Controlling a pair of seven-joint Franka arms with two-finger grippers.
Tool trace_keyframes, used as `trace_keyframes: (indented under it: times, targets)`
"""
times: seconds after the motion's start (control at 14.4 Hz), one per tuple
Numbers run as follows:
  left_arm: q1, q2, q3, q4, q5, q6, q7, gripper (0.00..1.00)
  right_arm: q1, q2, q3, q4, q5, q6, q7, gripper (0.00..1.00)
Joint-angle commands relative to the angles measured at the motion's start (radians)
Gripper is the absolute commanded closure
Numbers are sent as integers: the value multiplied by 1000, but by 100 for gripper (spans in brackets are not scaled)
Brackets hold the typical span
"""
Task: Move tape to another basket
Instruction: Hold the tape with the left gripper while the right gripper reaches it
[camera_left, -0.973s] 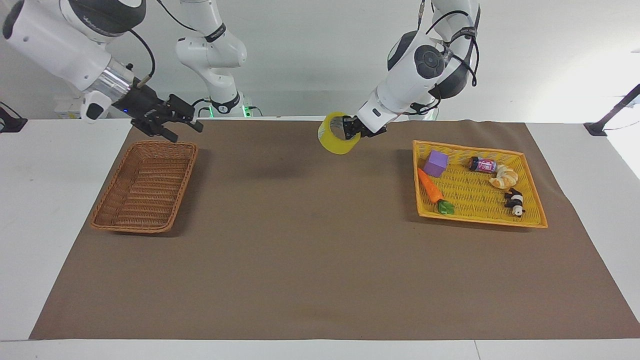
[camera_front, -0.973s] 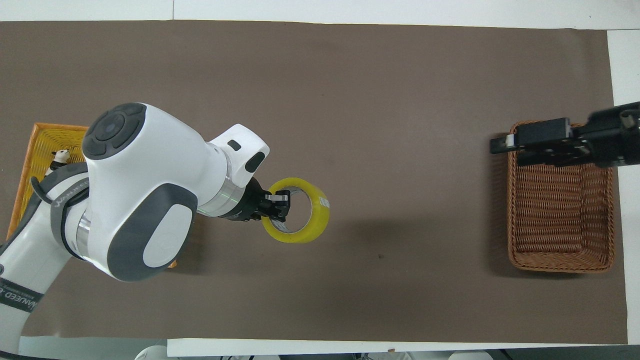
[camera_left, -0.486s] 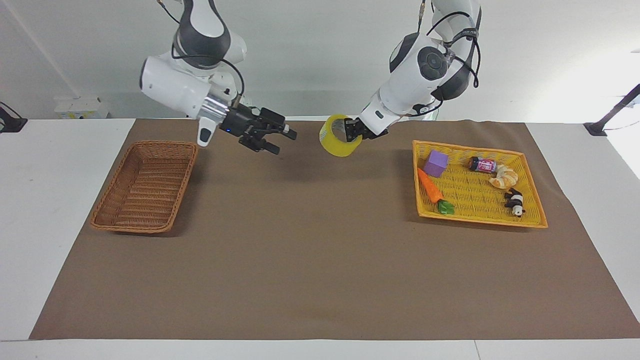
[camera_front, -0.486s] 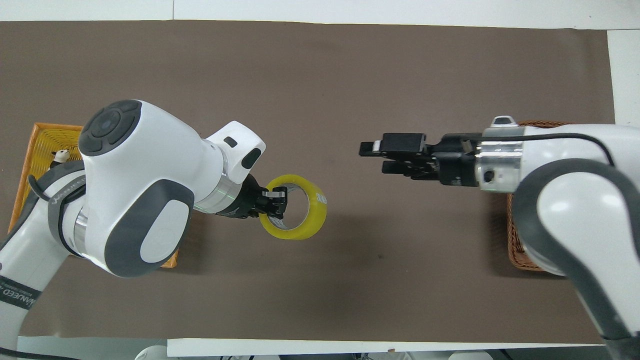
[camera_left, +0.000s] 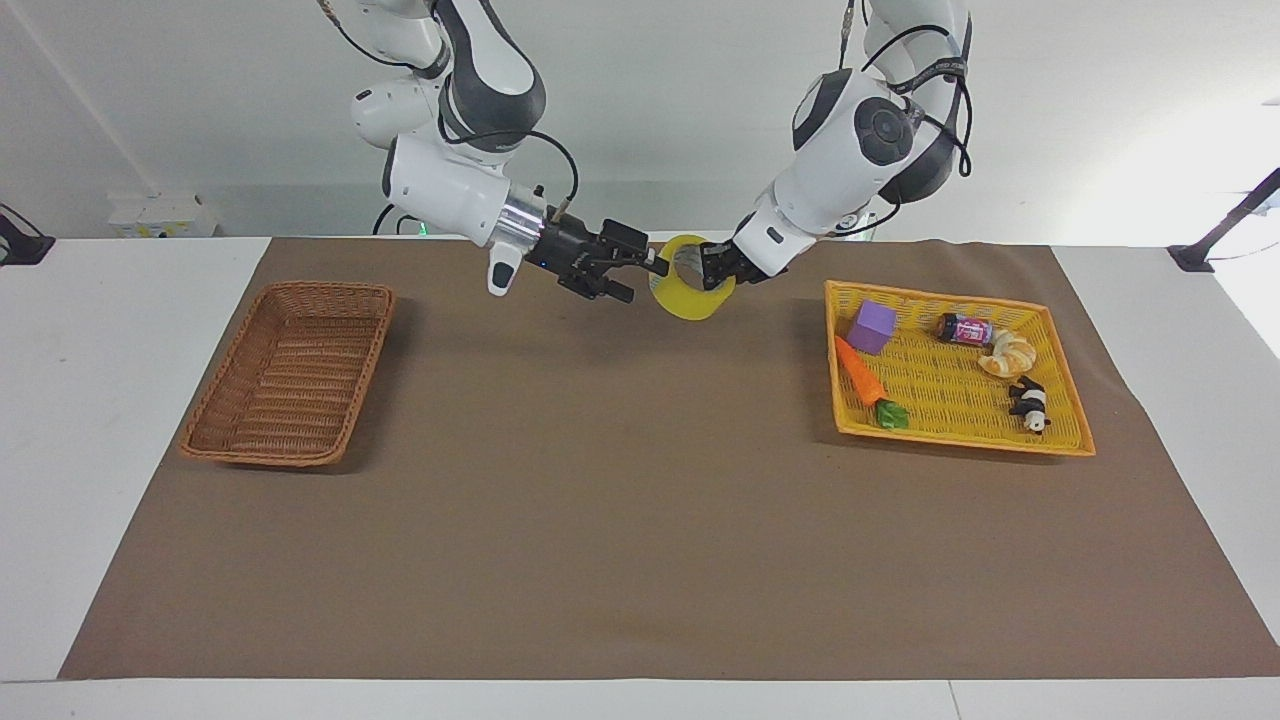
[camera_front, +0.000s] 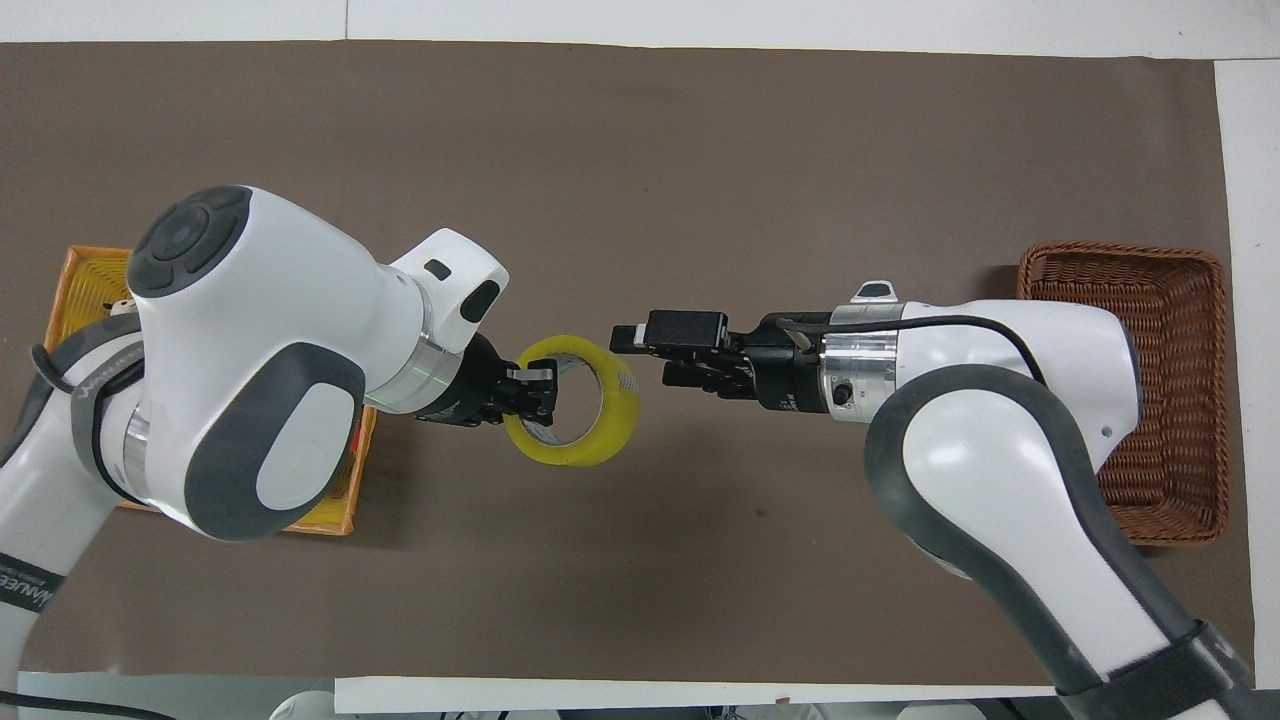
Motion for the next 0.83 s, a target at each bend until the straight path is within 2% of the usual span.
trace_keyframes:
  times: [0.0, 0.14, 0.76]
  targets:
    - [29, -1, 4, 39, -14, -35, 9, 100, 62, -20, -7, -37, 51, 67, -35, 1]
    - [61, 3, 2, 46, -17, -25, 35, 100, 96, -7, -7, -36, 70, 109, -33, 1]
    - [52, 2, -1, 43, -49, -4, 43, 100, 105, 13, -6, -19, 77, 130, -33, 1]
